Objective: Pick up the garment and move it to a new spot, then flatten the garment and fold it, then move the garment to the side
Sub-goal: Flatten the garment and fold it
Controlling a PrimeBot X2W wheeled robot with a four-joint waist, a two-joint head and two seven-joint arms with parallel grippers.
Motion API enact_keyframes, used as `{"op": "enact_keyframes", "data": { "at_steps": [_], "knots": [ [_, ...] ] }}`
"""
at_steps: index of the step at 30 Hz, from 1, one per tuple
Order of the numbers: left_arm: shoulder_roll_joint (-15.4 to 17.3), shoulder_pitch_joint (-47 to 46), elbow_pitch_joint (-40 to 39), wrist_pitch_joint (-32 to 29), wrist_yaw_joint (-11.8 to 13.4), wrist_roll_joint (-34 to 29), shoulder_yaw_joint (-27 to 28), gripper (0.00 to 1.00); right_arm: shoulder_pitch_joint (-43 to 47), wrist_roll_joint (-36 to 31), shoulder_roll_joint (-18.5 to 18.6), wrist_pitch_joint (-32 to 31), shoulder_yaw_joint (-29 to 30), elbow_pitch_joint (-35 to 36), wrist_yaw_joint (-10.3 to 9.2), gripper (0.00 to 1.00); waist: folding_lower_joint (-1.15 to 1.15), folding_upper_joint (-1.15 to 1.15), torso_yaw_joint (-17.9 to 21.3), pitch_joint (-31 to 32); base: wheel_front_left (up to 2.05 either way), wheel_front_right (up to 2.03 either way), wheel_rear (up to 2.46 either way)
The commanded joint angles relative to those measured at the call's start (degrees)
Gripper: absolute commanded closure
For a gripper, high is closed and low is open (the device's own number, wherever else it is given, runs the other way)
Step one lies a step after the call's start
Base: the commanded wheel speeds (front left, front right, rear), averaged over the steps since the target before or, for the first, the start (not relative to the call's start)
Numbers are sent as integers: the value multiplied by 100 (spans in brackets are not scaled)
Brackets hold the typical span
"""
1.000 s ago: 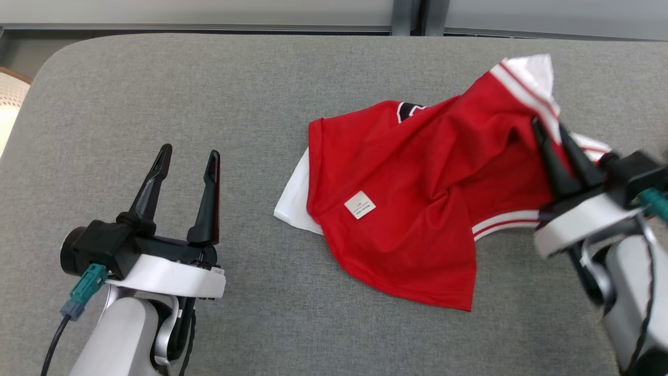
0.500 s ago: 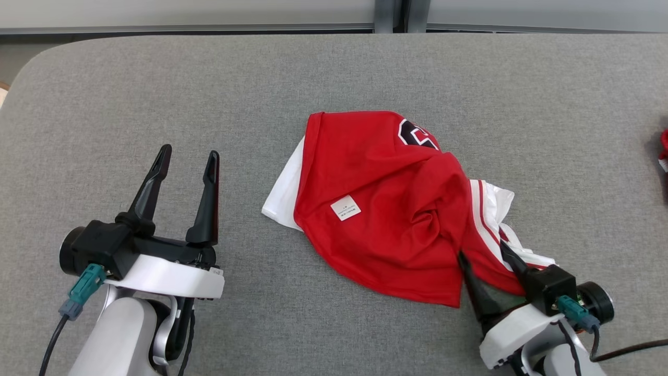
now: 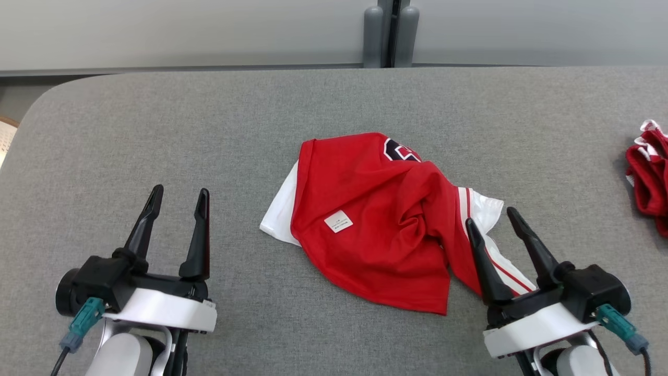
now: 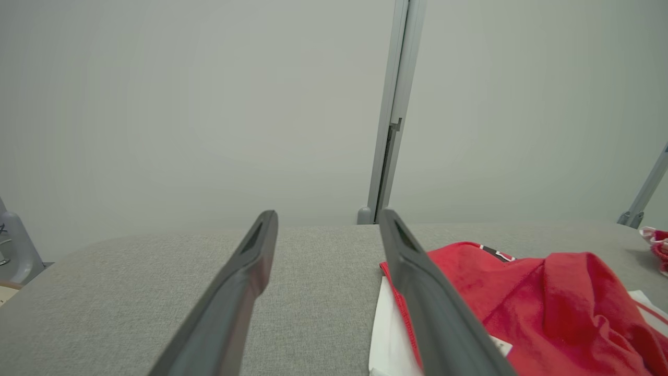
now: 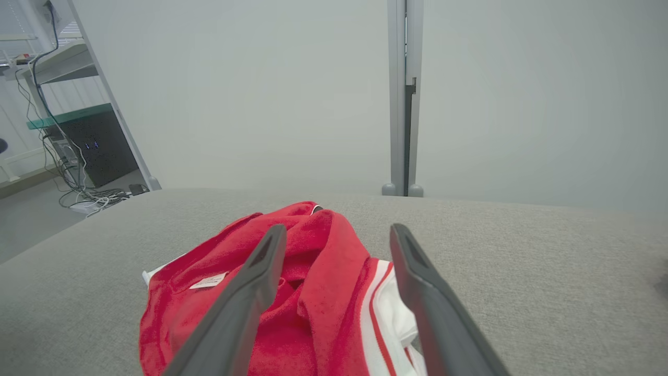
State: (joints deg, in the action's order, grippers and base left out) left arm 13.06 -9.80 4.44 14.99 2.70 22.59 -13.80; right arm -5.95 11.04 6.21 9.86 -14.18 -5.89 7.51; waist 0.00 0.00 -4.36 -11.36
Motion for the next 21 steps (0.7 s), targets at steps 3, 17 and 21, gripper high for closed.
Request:
{"op": "enact_keyframes", "data": {
  "at_steps": [3, 17, 21],
  "knots": [
    [62, 229, -40, 6, 95, -67, 23, 0, 132, 29, 76, -125, 230, 256, -5, 0, 0, 0, 73, 246, 0, 0, 0],
    [186, 830, -281, -257, 223, 29, -65, 0, 595, 207, 80, -449, 601, 671, -3, 0, 0, 0, 130, 652, 0, 0, 0],
    [208, 838, -321, -271, 247, 10, -83, 0, 615, 214, 72, -465, 605, 709, -3, 0, 0, 0, 127, 656, 0, 0, 0]
  ]
}}
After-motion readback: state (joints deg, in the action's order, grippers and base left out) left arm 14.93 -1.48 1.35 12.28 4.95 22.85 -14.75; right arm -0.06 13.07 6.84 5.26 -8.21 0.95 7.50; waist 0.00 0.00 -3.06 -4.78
